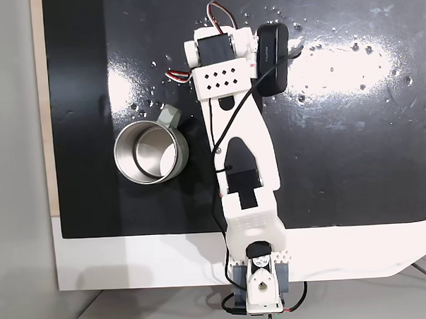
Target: Grasp a cube and put it in the cup.
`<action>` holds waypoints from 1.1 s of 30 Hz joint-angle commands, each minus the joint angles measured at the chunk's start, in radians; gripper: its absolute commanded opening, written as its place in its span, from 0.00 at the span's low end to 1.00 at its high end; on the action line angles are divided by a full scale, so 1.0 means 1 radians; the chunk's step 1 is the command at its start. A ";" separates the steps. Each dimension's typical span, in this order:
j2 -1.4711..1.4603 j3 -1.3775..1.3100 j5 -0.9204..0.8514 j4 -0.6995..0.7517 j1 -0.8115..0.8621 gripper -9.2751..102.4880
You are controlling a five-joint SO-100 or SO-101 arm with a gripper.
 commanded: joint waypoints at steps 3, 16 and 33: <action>0.009 -0.072 -0.015 0.031 -0.009 0.17; -0.035 -0.104 -0.023 0.064 -0.009 0.32; -0.216 -0.244 -0.057 0.147 -0.035 0.32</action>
